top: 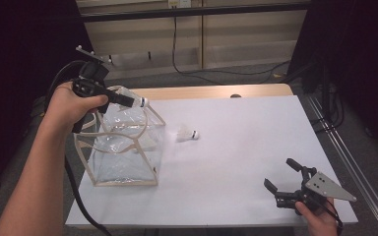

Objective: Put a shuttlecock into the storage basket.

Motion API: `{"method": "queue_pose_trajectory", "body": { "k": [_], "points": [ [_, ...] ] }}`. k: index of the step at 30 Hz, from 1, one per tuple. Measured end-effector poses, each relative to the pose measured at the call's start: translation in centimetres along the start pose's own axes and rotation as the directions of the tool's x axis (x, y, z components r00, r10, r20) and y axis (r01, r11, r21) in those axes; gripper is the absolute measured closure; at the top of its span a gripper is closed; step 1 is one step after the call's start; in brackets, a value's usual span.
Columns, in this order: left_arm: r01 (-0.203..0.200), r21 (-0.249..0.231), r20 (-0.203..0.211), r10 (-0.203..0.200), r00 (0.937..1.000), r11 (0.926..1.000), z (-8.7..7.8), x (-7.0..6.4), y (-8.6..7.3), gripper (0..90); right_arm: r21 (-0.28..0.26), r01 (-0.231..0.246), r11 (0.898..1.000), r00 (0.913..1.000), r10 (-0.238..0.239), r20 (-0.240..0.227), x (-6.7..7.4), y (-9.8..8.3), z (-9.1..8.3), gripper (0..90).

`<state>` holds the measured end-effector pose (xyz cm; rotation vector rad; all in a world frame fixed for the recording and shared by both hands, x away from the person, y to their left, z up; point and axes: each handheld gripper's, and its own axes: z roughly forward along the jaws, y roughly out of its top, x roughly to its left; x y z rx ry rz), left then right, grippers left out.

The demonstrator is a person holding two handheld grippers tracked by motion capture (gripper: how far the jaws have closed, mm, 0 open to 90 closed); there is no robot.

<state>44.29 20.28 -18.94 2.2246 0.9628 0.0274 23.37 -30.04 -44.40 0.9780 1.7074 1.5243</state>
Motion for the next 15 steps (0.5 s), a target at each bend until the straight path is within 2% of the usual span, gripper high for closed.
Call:
{"method": "queue_pose_trajectory", "body": {
  "k": [15],
  "points": [
    [0.011,0.001,-0.01,-0.011,0.9999,0.9999,-0.54,0.69,-0.42,90.0,0.001,0.001,1.0,1.0,-0.001,0.0,0.01,0.0,-0.01,0.6]
  ]
}}
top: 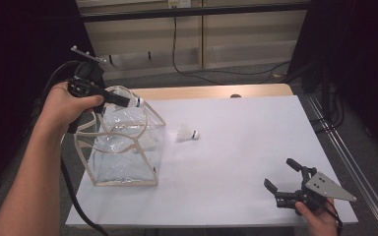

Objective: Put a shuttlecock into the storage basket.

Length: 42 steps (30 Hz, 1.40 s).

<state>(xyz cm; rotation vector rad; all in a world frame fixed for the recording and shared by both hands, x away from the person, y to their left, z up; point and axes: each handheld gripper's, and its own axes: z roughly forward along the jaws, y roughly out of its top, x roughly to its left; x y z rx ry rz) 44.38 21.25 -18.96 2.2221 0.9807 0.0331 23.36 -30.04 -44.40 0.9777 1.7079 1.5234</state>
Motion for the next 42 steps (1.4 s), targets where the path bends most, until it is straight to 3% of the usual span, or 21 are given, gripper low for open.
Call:
{"method": "queue_pose_trajectory", "body": {
  "k": [23,42],
  "points": [
    [0.026,-0.008,-0.025,-0.026,0.9994,0.9996,-0.8,1.0,-0.9,90.0,0.0,-0.002,1.0,1.0,0.002,-0.001,0.0,0.0,0.0,0.6],
    [0.034,0.02,-0.027,-0.033,0.9991,0.9992,-0.8,1.7,-1.8,90.0,-0.001,0.001,1.0,1.0,-0.001,0.001,0.1,0.0,0.0,0.6]
  ]
}}
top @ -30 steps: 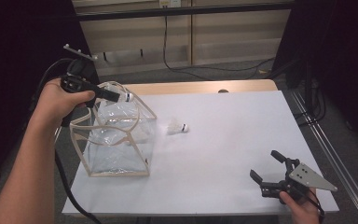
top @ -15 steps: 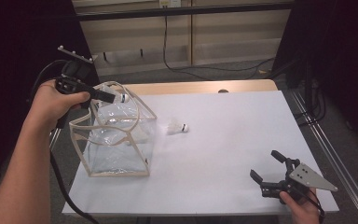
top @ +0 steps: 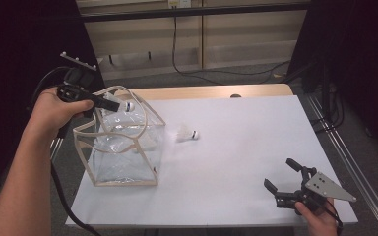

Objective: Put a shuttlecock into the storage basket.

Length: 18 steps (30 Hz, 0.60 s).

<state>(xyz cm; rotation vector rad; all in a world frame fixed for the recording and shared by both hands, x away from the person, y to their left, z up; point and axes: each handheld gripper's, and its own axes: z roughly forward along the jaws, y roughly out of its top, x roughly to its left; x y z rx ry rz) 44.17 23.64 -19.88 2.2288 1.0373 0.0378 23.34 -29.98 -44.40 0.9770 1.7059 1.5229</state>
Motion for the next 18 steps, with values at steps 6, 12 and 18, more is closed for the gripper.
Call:
{"method": "queue_pose_trajectory", "body": {
  "k": [6,12,18],
  "points": [
    [-0.002,0.012,0.007,0.001,1.0,0.9999,0.5,0.0,-0.2,90.0,0.0,0.0,1.0,1.0,0.0,0.0,0.0,0.0,0.0,0.6],
    [-0.003,0.018,0.013,0.003,0.9999,0.9998,0.9,0.0,-0.3,90.0,0.0,0.0,1.0,1.0,0.0,0.0,0.0,0.0,0.0,0.6],
    [-0.007,0.031,0.014,0.007,0.9999,0.9995,1.1,0.0,-0.4,89.9,-0.002,0.0,1.0,1.0,0.0,-0.001,0.0,0.0,0.0,0.6]
  ]
}}
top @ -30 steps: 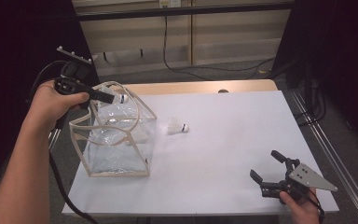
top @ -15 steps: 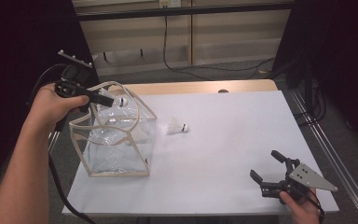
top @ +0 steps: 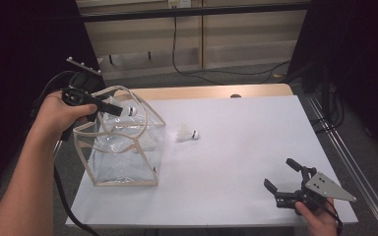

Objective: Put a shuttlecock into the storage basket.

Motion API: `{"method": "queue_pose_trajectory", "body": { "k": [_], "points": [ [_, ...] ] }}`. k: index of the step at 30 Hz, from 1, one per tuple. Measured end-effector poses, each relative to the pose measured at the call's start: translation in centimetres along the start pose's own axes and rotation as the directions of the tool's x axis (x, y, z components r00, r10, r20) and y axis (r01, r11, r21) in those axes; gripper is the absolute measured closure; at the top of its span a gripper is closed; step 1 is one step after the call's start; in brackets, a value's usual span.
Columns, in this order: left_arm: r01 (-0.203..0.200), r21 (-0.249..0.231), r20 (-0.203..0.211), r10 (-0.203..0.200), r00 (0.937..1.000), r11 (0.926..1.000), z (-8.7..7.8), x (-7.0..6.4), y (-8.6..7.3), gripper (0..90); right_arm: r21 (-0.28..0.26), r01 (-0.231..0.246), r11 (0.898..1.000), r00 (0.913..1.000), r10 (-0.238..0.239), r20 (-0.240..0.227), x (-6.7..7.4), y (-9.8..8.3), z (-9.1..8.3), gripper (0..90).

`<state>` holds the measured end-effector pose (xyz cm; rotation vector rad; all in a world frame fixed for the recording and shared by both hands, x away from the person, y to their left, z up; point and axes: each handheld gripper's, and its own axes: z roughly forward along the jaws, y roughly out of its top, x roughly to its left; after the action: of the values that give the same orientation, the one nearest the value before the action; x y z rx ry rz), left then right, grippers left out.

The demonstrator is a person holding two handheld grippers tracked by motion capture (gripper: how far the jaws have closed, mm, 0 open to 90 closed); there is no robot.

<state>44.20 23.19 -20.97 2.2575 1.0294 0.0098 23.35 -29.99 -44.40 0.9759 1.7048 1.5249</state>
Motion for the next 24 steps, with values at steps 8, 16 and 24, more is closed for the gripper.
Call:
{"method": "queue_pose_trajectory", "body": {
  "k": [8,16,24],
  "points": [
    [-0.003,0.01,0.01,0.003,0.9999,0.9999,0.5,-0.1,-0.1,89.9,0.0,0.001,1.0,1.0,-0.001,-0.001,0.0,0.0,0.0,0.6],
    [-0.004,0.019,0.014,0.004,0.9999,0.9998,0.8,-0.1,-0.1,89.9,0.0,0.001,1.0,1.0,-0.001,-0.001,0.0,0.0,0.0,0.6],
    [-0.002,0.023,0.012,0.002,0.9999,0.9997,1.1,-0.1,-0.2,89.9,0.001,0.001,1.0,1.0,-0.001,-0.001,0.0,0.0,0.0,0.6]
  ]
}}
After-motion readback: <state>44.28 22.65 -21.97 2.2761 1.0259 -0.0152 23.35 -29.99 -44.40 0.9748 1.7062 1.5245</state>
